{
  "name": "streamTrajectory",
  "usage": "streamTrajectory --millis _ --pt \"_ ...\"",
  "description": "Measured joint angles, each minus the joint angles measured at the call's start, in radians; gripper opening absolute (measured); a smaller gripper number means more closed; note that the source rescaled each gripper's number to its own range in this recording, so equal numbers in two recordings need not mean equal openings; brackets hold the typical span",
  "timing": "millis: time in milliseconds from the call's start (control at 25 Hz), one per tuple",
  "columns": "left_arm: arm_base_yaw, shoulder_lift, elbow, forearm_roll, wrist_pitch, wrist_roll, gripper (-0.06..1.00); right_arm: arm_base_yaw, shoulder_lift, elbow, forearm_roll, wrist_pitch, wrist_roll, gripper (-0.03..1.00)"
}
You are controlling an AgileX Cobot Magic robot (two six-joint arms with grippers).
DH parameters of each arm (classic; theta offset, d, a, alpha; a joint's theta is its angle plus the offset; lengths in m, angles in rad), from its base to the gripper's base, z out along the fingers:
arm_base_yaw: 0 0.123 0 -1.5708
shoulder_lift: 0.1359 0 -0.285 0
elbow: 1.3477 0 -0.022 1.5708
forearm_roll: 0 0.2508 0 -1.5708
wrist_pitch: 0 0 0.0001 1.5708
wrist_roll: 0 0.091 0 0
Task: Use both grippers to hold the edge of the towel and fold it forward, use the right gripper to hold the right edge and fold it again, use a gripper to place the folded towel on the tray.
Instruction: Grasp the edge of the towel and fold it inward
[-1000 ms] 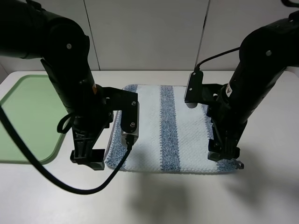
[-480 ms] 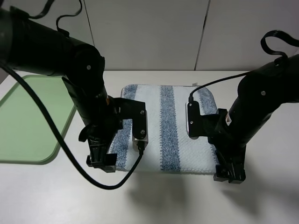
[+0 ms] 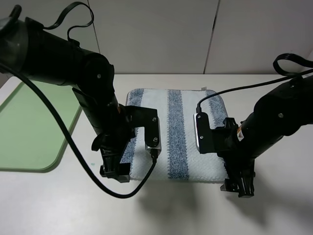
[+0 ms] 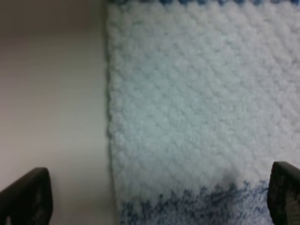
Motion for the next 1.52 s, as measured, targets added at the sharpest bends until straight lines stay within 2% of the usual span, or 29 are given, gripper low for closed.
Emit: streamTrajectory --millis 240,840,1040,1160,1280,1400,1520 --pt "0.0 0.041 0.0 -0.006 -0.042 0.016 0.99 0.0 0.016 0.002 0.0 -0.013 -0.003 1.0" --pt "0.0 0.149 0.003 -0.005 -0.062 0.027 0.99 0.0 0.132 0.002 0.0 -0.057 -0.003 1.0" --pt "0.0 0.167 0.003 0.005 -0.079 0.03 0.95 0.0 0.133 0.002 0.0 -0.062 -0.003 1.0" --pt "0.0 0.171 0.002 0.019 -0.096 0.03 0.85 0.0 0.134 0.002 0.003 -0.065 -0.003 0.91" --pt "0.0 0.172 0.002 0.031 -0.119 0.03 0.68 0.0 0.135 0.002 0.003 -0.077 -0.003 0.75" --pt "0.0 0.175 0.002 0.031 -0.132 0.03 0.44 0.0 0.137 0.002 0.003 -0.088 -0.003 0.6" --pt "0.0 0.176 0.002 0.031 -0.137 0.03 0.21 0.0 0.137 0.002 0.003 -0.097 -0.003 0.54"
